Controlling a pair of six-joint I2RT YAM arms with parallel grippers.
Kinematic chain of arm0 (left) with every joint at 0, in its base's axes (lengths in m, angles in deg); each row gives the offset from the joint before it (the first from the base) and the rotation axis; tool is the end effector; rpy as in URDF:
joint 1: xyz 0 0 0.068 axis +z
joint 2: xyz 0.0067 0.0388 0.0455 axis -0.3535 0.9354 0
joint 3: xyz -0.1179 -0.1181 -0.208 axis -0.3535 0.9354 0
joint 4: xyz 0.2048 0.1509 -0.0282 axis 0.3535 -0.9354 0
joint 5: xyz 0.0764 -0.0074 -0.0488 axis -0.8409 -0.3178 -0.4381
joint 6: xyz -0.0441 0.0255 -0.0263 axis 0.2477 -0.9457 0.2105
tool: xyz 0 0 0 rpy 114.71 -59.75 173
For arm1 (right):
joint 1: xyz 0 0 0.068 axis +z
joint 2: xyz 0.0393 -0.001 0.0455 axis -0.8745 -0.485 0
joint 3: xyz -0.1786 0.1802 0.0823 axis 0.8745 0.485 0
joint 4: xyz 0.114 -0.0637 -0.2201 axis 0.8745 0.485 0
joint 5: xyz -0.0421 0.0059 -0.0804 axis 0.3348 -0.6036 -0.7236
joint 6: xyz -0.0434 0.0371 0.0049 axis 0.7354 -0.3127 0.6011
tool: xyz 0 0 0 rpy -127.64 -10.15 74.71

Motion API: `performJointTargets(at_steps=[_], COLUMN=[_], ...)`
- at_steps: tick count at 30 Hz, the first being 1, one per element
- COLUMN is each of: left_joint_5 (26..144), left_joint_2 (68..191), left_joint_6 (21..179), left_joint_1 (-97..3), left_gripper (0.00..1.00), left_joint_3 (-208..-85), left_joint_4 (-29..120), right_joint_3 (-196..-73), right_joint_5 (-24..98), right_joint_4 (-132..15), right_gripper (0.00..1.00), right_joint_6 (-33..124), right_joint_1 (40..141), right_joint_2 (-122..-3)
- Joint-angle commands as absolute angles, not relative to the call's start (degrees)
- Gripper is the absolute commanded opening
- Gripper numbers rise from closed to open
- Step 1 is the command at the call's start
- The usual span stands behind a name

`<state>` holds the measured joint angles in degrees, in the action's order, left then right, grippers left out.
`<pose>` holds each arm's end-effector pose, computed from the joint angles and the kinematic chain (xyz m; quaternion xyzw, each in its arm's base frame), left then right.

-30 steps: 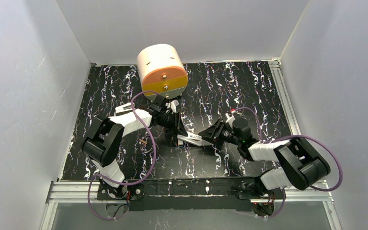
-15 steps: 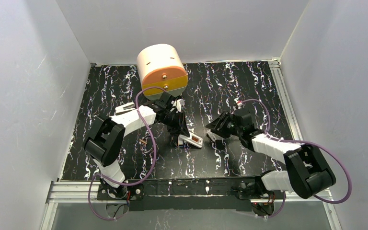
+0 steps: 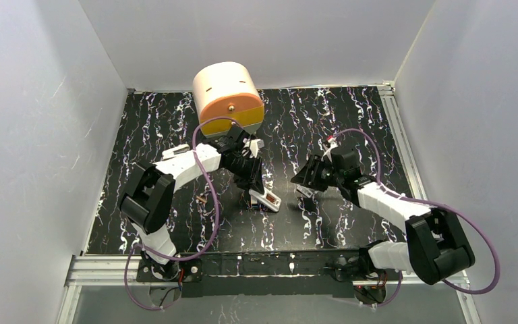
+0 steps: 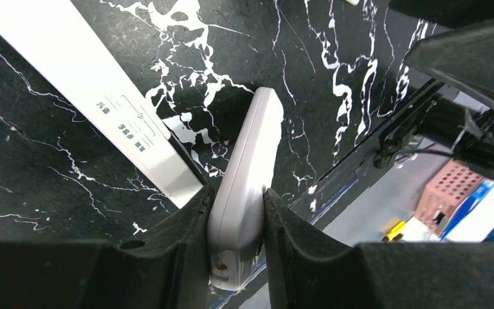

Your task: Load the batteries into the remote control

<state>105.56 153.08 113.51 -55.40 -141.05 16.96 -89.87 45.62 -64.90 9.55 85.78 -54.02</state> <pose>0.2776 -0.2162 0.1952 0.1472 0.9236 -0.3383 0.1038 0.2257 0.1166 0.1803 0.0727 0.8799 0.3552 0.3071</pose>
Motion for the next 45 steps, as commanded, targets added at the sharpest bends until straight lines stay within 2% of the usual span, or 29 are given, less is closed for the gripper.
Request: performJointTargets(at_steps=[1,2,3,8,12,16,18,22,26,33,34,35,37,39,43,45], left_joint_5=[110.1,112.1,113.6,121.2,128.1,128.8,131.0,133.4,134.3,137.6,137.1,136.6,136.7,134.8,124.0,120.7], left_joint_2=[150.0,149.1,148.2,145.2,142.2,139.1,138.3,135.6,132.3,129.0,128.5,128.0,127.0,125.1,120.8,119.1], left_joint_6=[102.7,100.7,98.7,86.2,78.6,76.1,74.6,73.9,75.0,82.8,85.7,89.0,96.3,104.9,116.3,120.3], left_joint_1=[-55.7,-55.7,-55.7,-55.7,-55.7,-55.8,-55.8,-55.8,-55.8,-55.8,-55.8,-55.7,-55.8,-55.8,-55.5,-55.5], left_gripper=[0.0,0.0,0.0,0.0,0.0,0.0,0.0,0.0,0.0,0.0,0.03,0.09,0.33,0.49,0.62,0.63], left_joint_3=[-144.6,-145.2,-145.8,-150.6,-151.5,-152.9,-154.4,-154.7,-152.9,-151.1,-150.7,-150.4,-149.1,-146.7,-143.6,-141.9], left_joint_4=[10.0,9.6,9.3,4.1,2.6,1.2,-1.1,-4.4,-5.6,1.4,3.8,5.8,13.0,22.9,35.1,40.4], right_joint_3=[-93.8,-93.8,-93.7,-90.5,-90.4,-92.4,-93.0,-93.2,-93.4,-93.8,-94.0,-94.3,-94.9,-94.6,-93.1,-92.5], right_joint_5=[58.4,62.2,65.6,78.3,81.2,78.6,78.9,81.9,80.2,81.9,81.4,80.6,77.5,74.5,67.6,66.1], right_joint_4=[-65.4,-65.9,-66.6,-76.4,-78.6,-77.8,-78.4,-78.9,-75.8,-82.1,-82.6,-83.4,-84.8,-88.7,-98.8,-103.6], right_gripper=[0.72,0.82,0.86,0.96,0.99,0.96,0.9,0.67,0.59,0.22,0.2,0.13,0.08,0.06,0.06,0.07], right_joint_6=[20.5,22.5,24.3,23.8,24.1,24.6,24.5,23.4,24.7,18.2,17.3,16.4,14.2,10.6,1.0,-2.0], right_joint_1=[86.0,86.2,86.2,87.0,89.8,97.9,102.3,104.4,104.6,104.7,104.7,104.7,104.7,104.7,104.7,104.7], right_joint_2=[-50.9,-50.2,-49.6,-45.0,-43.9,-46.3,-47.2,-46.3,-41.3,-37.3,-37.2,-37.1,-37.0,-37.2,-39.7,-40.3])
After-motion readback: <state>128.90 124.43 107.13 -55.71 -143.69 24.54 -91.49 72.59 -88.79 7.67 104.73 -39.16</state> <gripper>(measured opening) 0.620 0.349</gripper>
